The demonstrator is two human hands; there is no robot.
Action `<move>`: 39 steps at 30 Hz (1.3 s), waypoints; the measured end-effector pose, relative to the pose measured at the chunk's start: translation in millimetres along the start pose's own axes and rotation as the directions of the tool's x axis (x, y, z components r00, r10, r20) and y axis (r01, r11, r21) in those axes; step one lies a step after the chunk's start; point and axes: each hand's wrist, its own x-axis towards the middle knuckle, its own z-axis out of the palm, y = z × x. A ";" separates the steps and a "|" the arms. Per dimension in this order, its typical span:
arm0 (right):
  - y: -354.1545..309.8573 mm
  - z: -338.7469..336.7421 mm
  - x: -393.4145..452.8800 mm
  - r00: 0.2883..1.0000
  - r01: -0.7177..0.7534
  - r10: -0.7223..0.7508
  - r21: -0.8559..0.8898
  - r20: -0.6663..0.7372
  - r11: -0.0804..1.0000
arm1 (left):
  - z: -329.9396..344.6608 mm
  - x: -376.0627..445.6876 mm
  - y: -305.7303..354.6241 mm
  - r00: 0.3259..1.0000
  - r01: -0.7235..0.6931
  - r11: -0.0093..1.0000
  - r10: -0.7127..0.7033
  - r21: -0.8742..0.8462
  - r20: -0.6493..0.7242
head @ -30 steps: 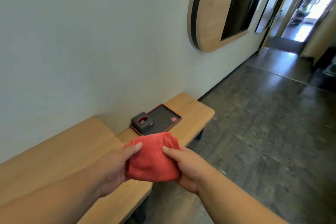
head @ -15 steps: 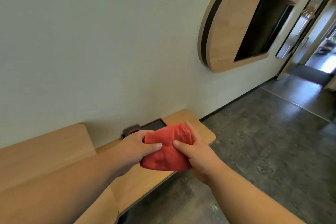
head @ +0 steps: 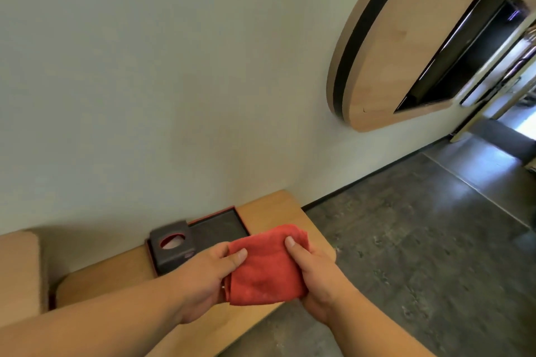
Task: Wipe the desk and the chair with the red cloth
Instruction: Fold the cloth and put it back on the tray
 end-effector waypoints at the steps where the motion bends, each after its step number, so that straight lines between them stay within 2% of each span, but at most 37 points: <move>1: -3.3 -4.5 18.2 1.000 -0.026 0.026 0.008 0.009 1.000 | -2.6 15.8 2.6 1.000 0.007 1.000 -0.007 -0.019 -0.015; 5: -18.7 -11.9 93.1 0.993 -0.095 0.094 0.001 0.074 0.996 | -12.1 77.7 12.0 0.987 -0.066 0.992 0.049 -0.107 -0.153; 10: -27.8 -21.6 201.4 0.964 -0.175 0.183 -0.055 0.192 0.983 | -26.2 153.1 25.4 0.920 -0.180 0.969 0.105 -0.171 -0.377; 14: -18.5 -38.8 301.6 0.909 -0.266 0.320 -0.219 0.268 0.939 | -38.7 206.9 10.7 0.817 -0.190 0.957 0.029 -0.220 -0.576; 18: 27.6 -52.0 380.2 0.876 -0.275 0.386 -0.359 0.289 0.892 | -62.6 266.8 -23.8 0.735 -0.140 0.957 -0.071 -0.253 -0.674; 20: 65.4 -54.3 415.3 0.890 -0.251 0.386 -0.445 0.242 0.860 | -87.3 300.5 -42.2 0.678 -0.069 0.985 -0.068 -0.156 -0.732; 22: 111.9 -56.5 449.0 0.901 -0.231 0.387 -0.539 0.196 0.810 | -120.0 335.7 -66.9 0.606 0.066 0.997 -0.018 0.028 -0.795; 25: 172.6 -52.1 500.1 0.925 -0.181 0.346 -0.615 0.159 0.767 | -175.8 387.3 -94.6 0.537 0.240 0.934 0.099 0.264 -0.838; 29: 235.7 -38.2 559.9 0.942 -0.109 0.300 -0.710 0.149 0.696 | -232.8 439.3 -130.3 0.482 0.349 0.871 0.149 0.346 -0.863; 31: 259.2 -33.8 579.6 0.943 -0.105 0.301 -0.728 0.145 0.677 | -250.2 453.2 -146.4 0.494 0.379 0.854 0.140 0.357 -0.858; 35: 278.1 -38.8 585.0 0.917 -0.106 0.367 -0.794 0.155 0.598 | -252.5 454.8 -152.7 0.569 0.410 0.848 0.051 0.336 -0.821; 39: 239.4 -41.4 558.1 0.899 -0.162 0.423 -0.810 0.114 0.564 | -232.5 424.0 -108.9 0.602 0.399 0.851 0.037 0.341 -0.797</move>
